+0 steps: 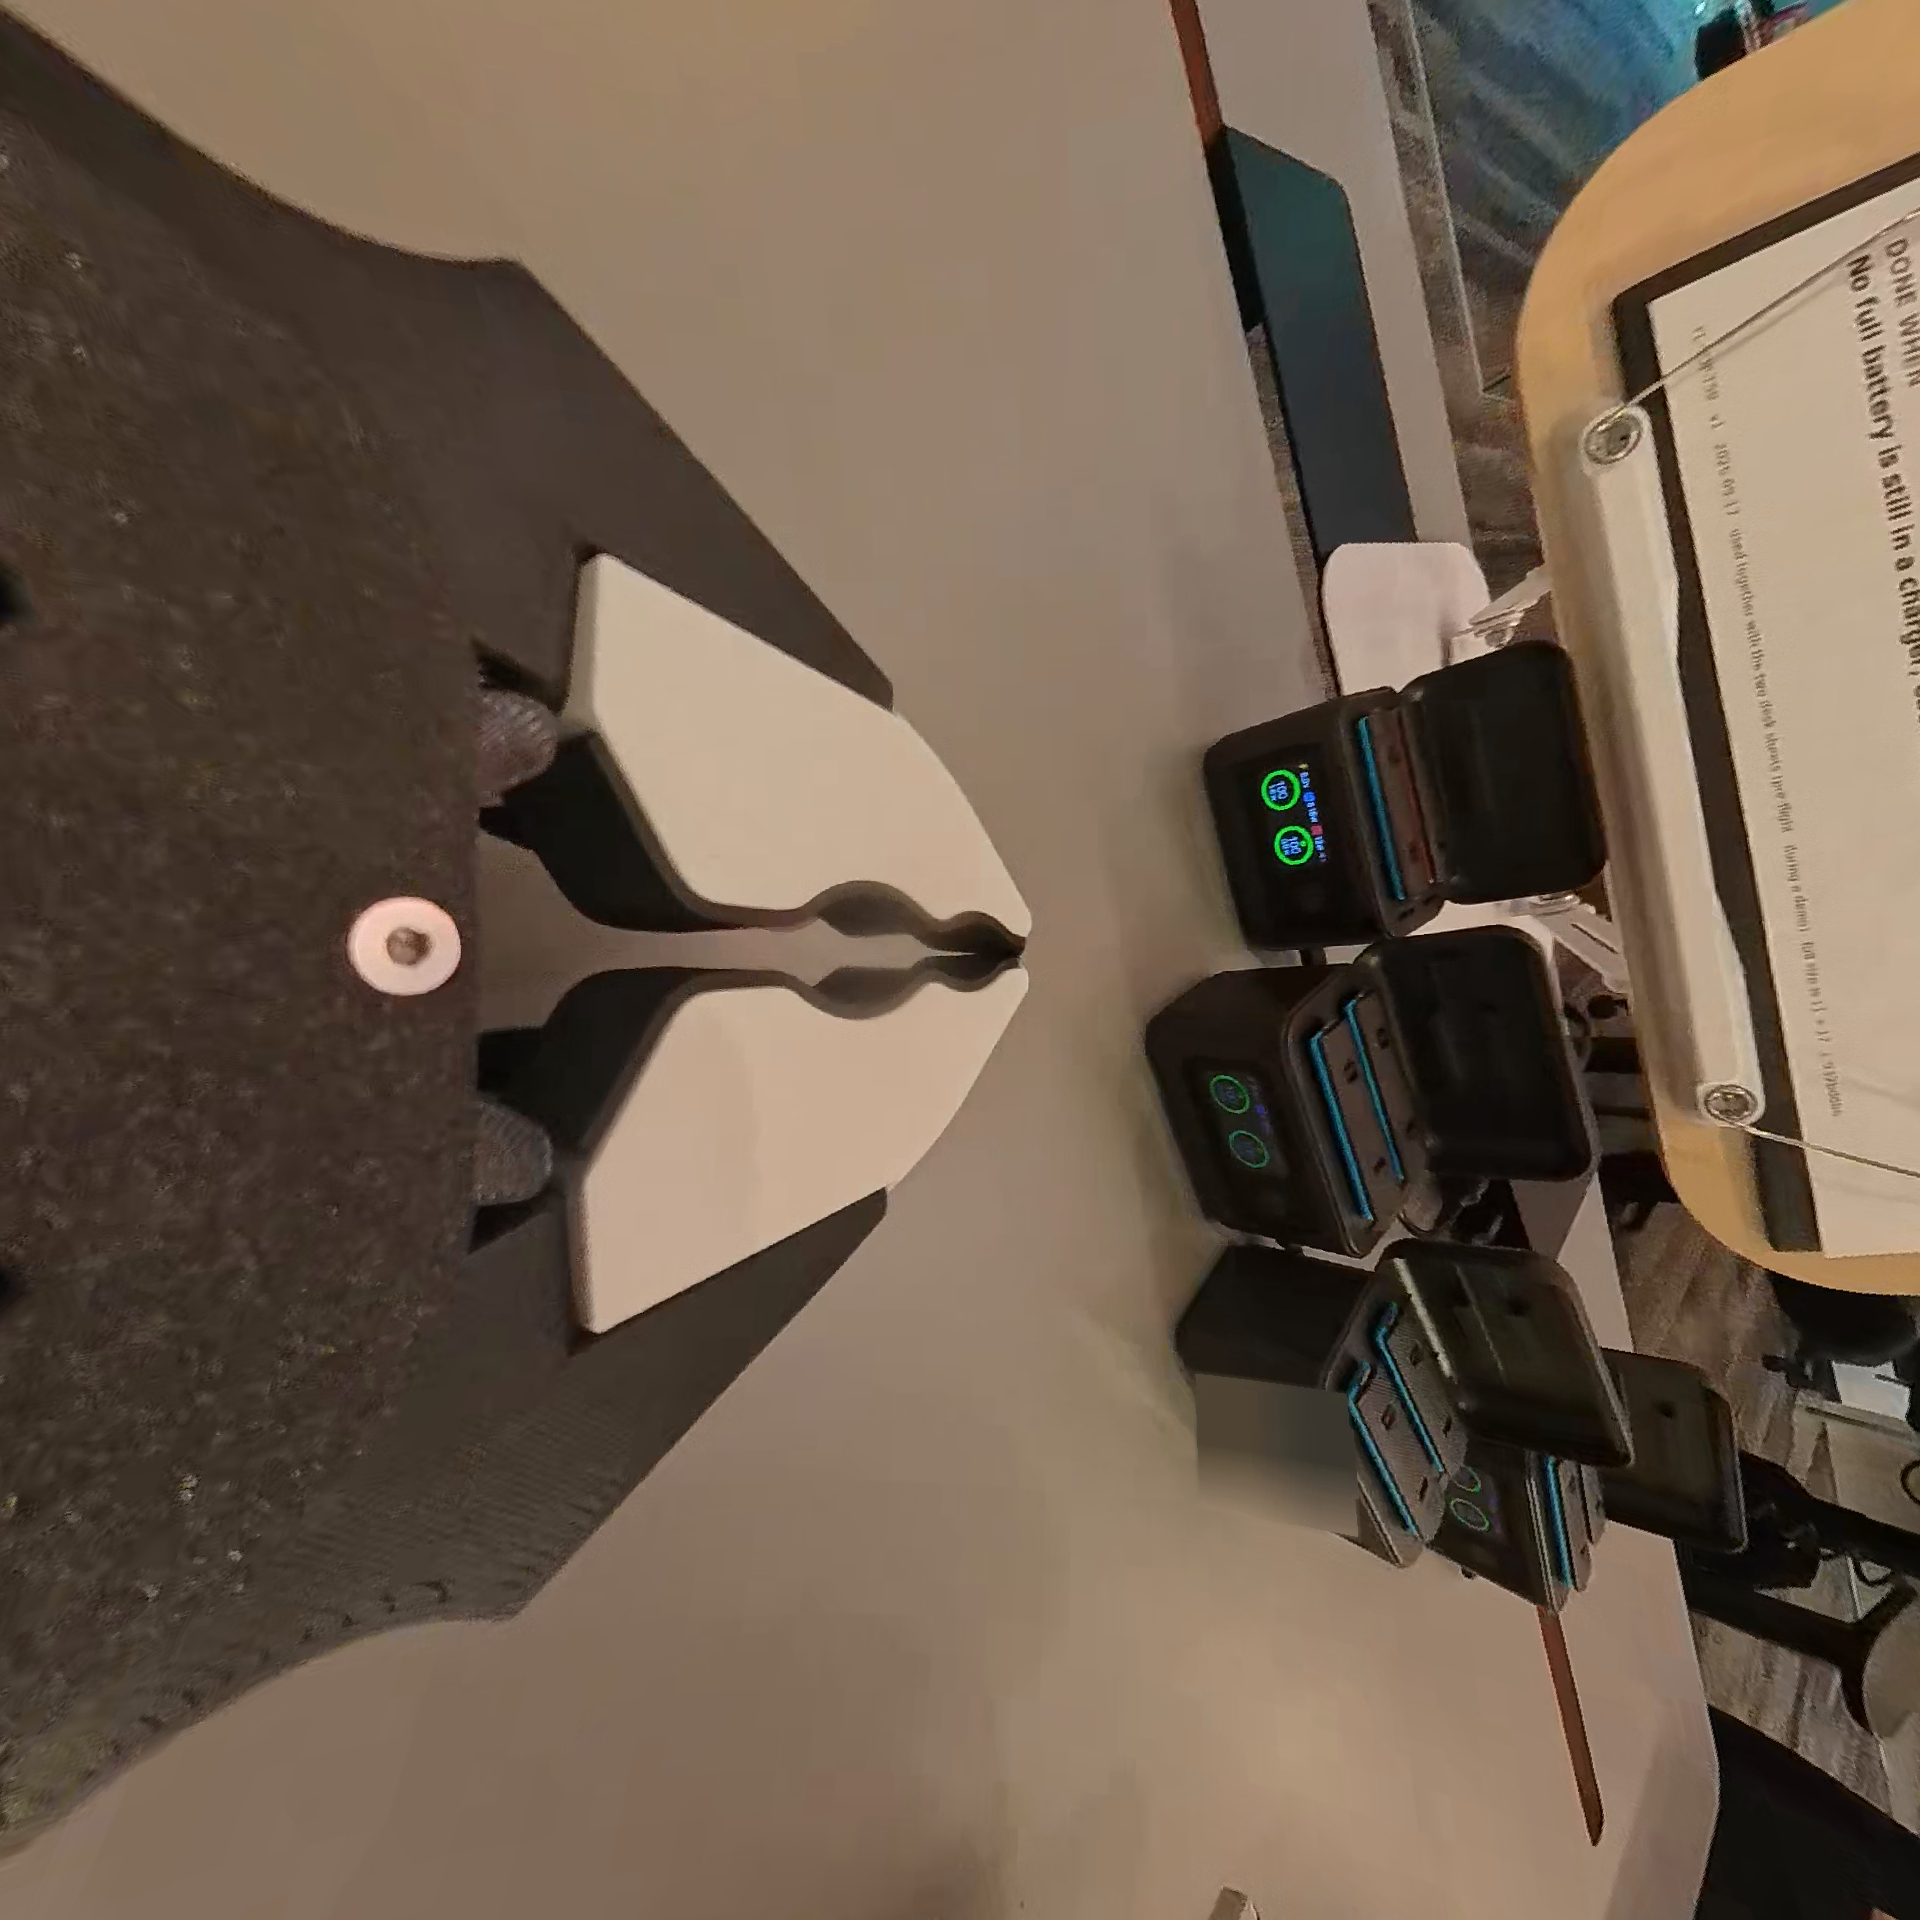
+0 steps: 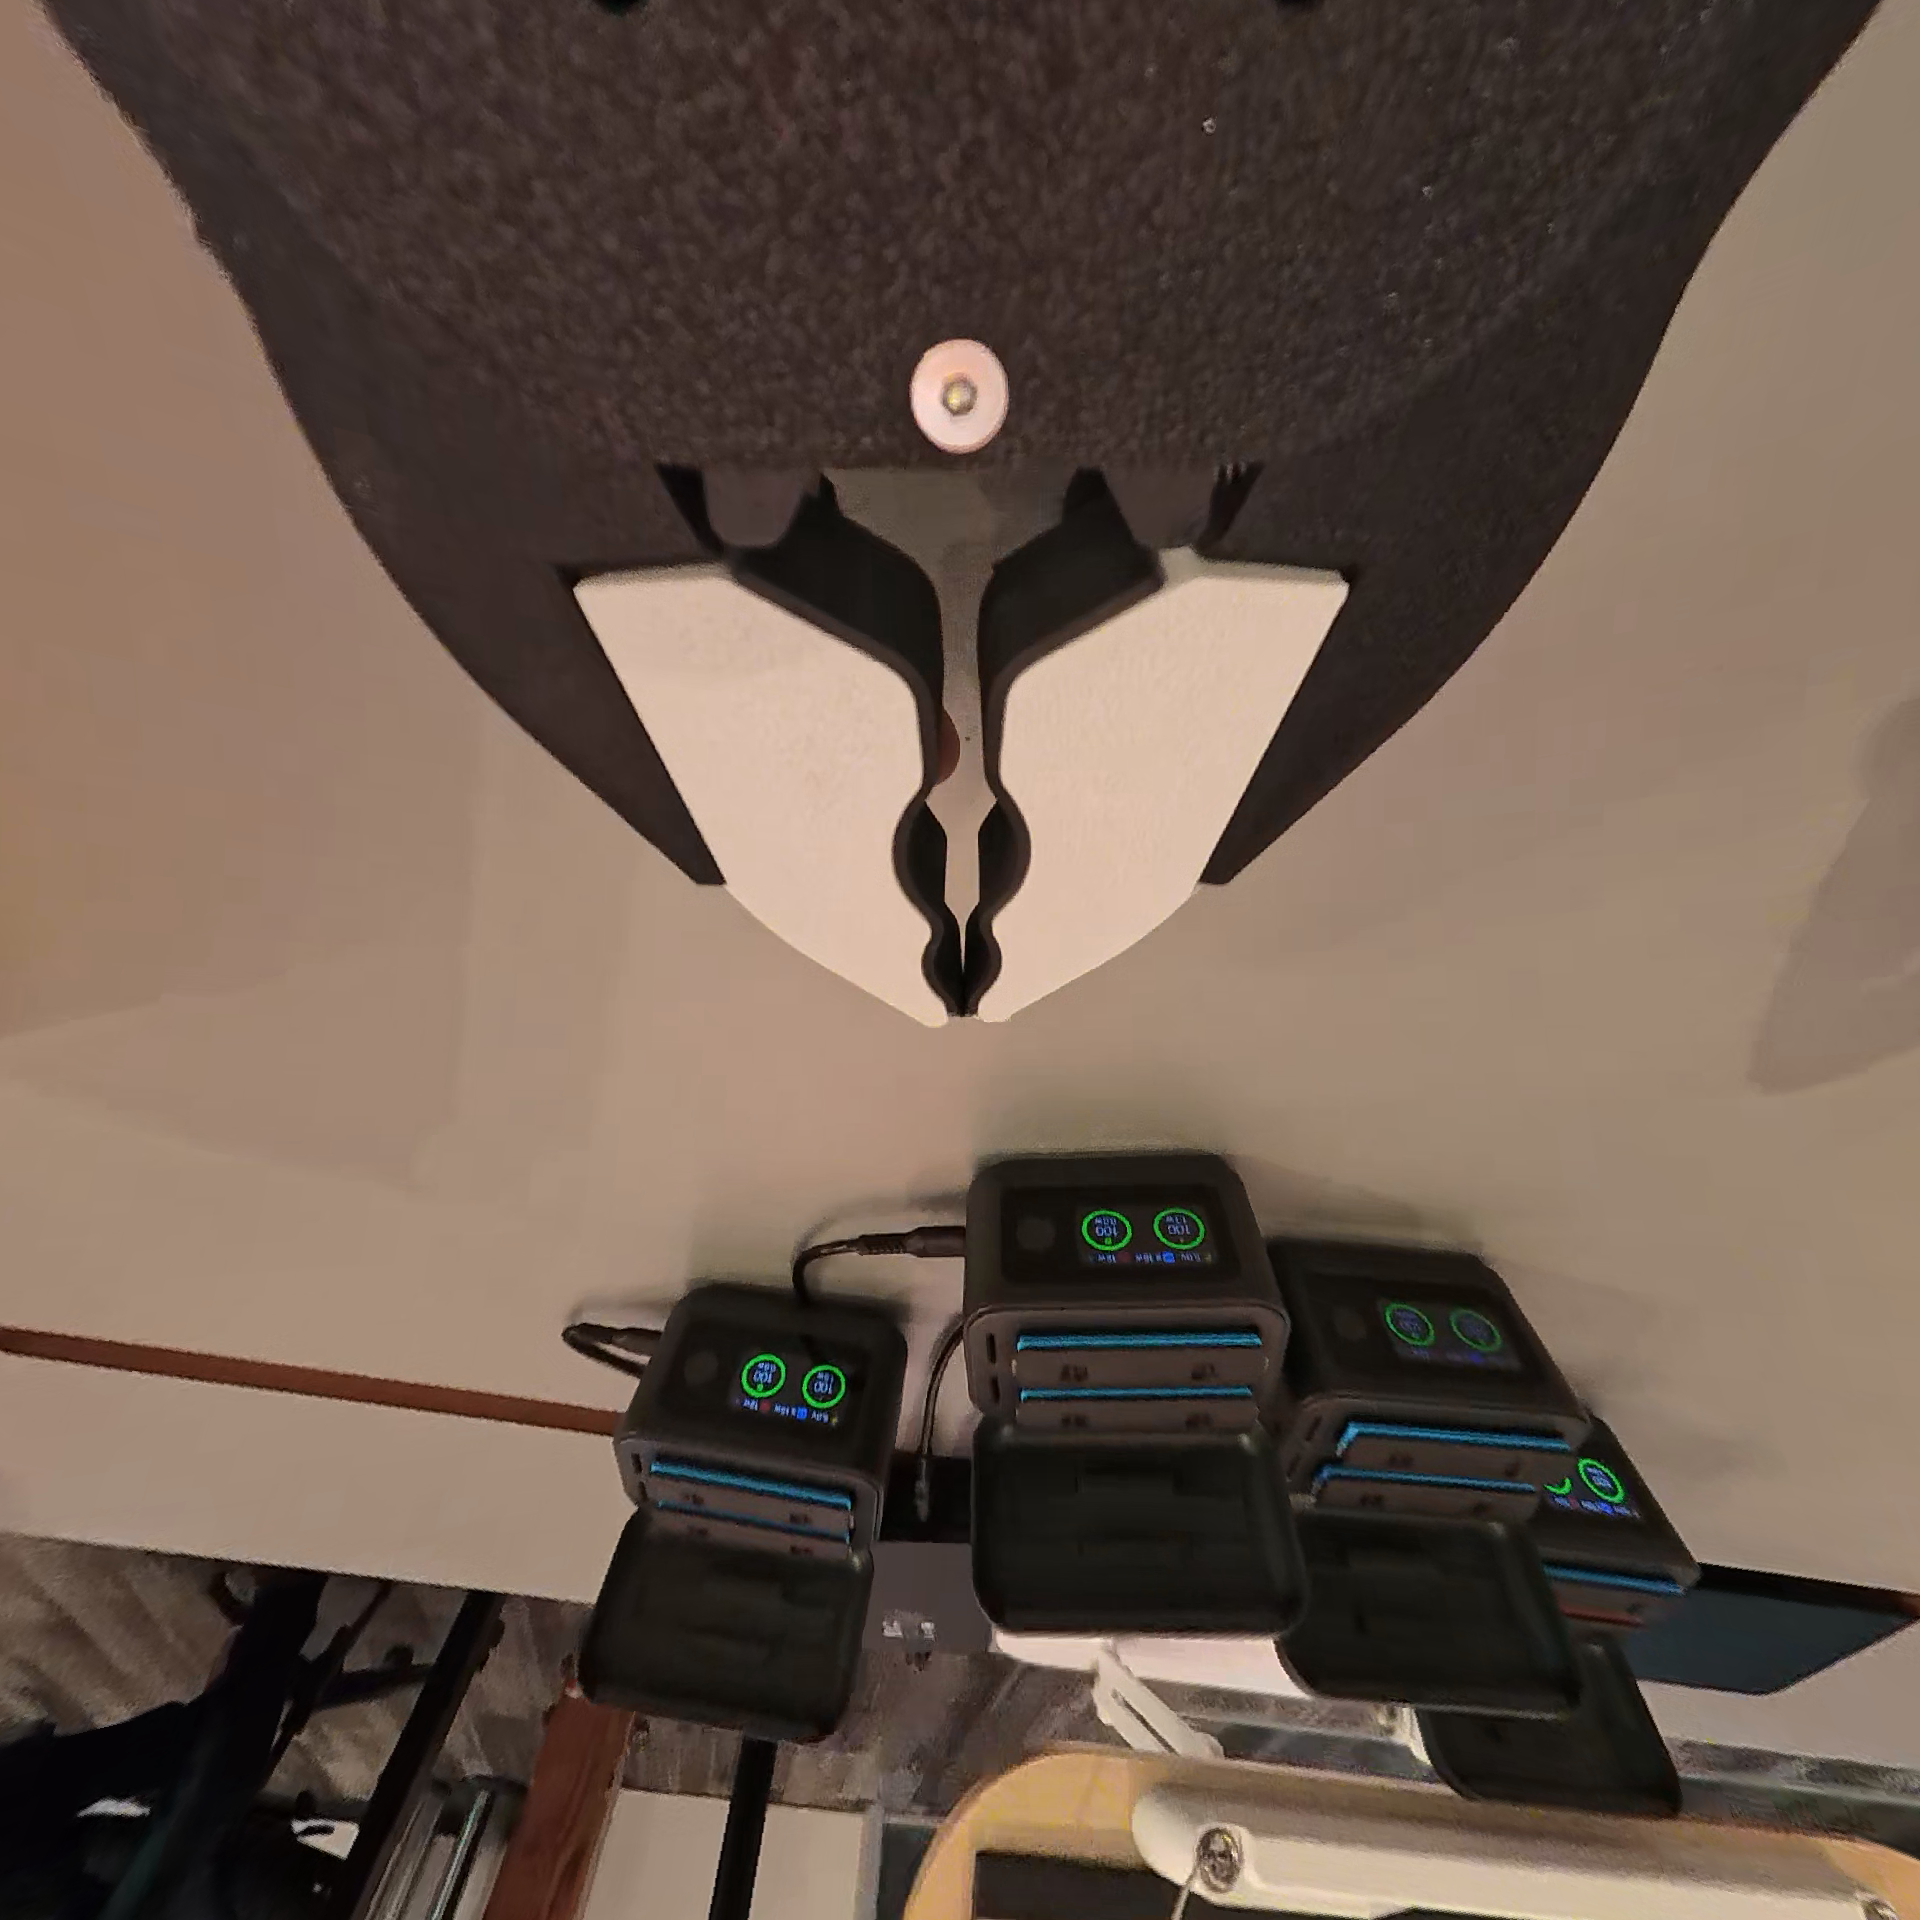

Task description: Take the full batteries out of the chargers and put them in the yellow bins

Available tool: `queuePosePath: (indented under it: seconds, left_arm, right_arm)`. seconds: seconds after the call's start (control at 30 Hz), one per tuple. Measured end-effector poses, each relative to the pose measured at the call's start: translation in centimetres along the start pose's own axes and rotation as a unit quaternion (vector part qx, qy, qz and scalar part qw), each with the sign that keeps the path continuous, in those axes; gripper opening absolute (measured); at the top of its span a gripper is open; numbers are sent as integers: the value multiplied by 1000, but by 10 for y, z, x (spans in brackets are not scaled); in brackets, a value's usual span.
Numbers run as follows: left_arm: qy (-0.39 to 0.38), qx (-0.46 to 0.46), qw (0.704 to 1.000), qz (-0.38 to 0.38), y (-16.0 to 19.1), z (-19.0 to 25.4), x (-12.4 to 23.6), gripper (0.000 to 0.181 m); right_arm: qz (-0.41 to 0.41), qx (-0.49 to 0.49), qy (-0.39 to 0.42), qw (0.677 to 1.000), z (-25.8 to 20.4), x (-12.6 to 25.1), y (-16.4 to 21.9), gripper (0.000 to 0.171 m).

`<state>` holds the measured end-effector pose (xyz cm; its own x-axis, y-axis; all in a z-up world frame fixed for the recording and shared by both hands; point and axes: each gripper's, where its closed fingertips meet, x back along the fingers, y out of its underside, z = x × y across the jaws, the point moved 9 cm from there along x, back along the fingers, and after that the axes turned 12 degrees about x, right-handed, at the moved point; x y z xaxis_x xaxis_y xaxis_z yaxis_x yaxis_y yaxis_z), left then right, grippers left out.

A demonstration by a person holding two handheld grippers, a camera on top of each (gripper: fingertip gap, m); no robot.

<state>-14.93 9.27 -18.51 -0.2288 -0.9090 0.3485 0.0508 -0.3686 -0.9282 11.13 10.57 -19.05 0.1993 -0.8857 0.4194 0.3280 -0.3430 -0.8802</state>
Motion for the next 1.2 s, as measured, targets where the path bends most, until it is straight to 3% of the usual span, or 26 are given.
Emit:
queuePosePath:
  seconds: [0.27, 1.2]
  left_arm:
    - [7, 29, 999, -11, 5, -5, -1, 0]
    - [4, 8, 1000, -22, 6, -1, -4, 0]
  right_arm:
    - [9, -2, -14, 1000, -3, 1, 2, 0]
    - [12, 10, -16, 1000, -6, 0, 1, 0]
